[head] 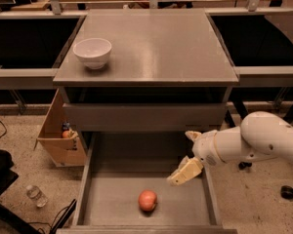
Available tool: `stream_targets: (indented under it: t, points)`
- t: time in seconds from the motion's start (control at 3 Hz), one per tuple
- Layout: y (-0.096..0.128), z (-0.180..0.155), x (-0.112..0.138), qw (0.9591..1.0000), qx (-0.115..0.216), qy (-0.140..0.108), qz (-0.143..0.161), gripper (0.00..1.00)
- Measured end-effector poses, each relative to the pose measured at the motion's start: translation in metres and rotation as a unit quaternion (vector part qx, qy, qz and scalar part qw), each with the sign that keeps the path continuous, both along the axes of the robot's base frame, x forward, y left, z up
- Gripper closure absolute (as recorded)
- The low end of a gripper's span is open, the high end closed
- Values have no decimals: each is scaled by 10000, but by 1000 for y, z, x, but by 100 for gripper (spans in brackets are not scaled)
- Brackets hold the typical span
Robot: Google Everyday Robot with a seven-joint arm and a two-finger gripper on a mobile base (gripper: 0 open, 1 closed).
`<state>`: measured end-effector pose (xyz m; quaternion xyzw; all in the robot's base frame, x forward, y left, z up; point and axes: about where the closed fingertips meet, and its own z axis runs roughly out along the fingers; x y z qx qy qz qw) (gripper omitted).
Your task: Place apple into middle drawer
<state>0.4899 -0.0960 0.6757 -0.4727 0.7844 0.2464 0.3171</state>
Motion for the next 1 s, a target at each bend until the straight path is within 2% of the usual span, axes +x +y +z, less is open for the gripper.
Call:
stream_targets:
  t: [0.33, 0.67, 1.0]
  points:
    - [-4, 46, -23, 9986, -356, 175, 355, 0]
    - [-1, 68, -39, 9942, -728, 389, 682, 0]
    - [12, 63, -44, 9887, -1042, 430, 992, 0]
